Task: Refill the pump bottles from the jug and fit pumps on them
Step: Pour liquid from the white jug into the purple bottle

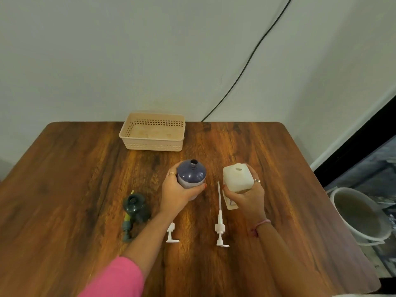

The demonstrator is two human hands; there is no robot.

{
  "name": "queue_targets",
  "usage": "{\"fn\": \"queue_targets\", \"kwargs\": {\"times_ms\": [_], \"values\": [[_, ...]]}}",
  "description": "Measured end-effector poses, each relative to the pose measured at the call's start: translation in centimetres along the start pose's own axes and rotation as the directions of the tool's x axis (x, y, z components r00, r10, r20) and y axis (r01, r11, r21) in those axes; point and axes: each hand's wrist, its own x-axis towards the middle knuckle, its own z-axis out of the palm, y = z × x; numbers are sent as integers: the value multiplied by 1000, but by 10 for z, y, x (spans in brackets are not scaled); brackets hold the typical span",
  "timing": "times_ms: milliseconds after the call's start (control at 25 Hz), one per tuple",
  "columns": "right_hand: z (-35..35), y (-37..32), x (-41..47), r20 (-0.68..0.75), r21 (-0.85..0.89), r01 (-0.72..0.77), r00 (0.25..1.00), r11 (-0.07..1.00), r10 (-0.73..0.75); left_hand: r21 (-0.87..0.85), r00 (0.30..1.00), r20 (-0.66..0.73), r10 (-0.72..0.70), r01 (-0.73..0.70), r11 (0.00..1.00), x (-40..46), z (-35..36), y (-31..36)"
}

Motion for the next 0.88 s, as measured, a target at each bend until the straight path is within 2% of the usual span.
{"fn": "queue_targets", "kwargs": {"times_ms": [240,520,680,880], "values": [[8,-78,41,4,-35,205,979,978,-205,-15,987,-45,156,-157,988,24,-30,64],[9,-163,83,43,-108,381,925,918,-379,14,979,-85,186,-185,983,47,-65,116],[14,-194,103,116,-205,411,911,888,-395,46,966,-109,235,-231,972,58,-80,138],[20,-220,122,132,-276,480,877,833,-462,99,954,-124,273,-262,960,65,-89,156]]}}
